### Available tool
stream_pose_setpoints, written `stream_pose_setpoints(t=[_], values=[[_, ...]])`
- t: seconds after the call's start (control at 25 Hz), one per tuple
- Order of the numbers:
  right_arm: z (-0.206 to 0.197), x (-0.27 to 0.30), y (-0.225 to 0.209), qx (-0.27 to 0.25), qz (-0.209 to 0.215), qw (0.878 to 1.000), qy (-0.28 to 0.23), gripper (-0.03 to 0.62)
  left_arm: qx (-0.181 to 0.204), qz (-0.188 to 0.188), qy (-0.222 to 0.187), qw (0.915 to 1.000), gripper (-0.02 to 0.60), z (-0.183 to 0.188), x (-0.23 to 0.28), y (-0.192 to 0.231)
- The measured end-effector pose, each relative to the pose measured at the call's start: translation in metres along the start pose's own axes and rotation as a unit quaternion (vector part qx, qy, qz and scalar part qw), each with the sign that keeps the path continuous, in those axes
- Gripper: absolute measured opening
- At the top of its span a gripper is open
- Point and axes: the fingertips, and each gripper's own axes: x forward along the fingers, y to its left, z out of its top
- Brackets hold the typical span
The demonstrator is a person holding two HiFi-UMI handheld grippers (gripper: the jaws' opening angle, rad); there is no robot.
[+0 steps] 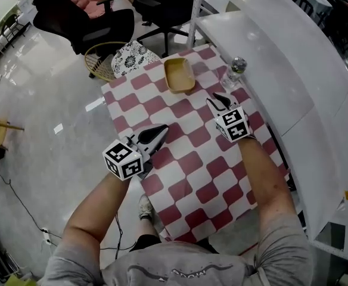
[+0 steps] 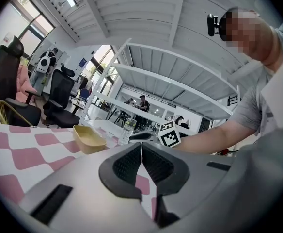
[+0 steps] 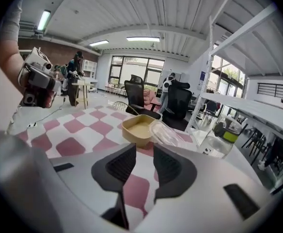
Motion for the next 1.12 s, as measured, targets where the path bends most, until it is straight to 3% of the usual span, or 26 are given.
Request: stream_pose_setpoints(t=[0.16,0.48,1.12], values=[[-0.004,0.028,-0.015,-0.036,-0.013,0.999,0.019,0.119,0.006,-0.008,0.004,0.9999,0.021,-0.004,0.019,0.013],[-0.004,0.074,-0.024,-0.164,-0.022,0.985,0.045,0.141,-0.009,-0.027,0.002,0.9996,0.021,-0.015,0.043,0.022],[-0.008,0.118,-0.032,-0.215,-0.028,0.974,0.071,0.175,-0.037,-0.032,-0.004,0.9988,0.021,-0.030,0.043,0.033]])
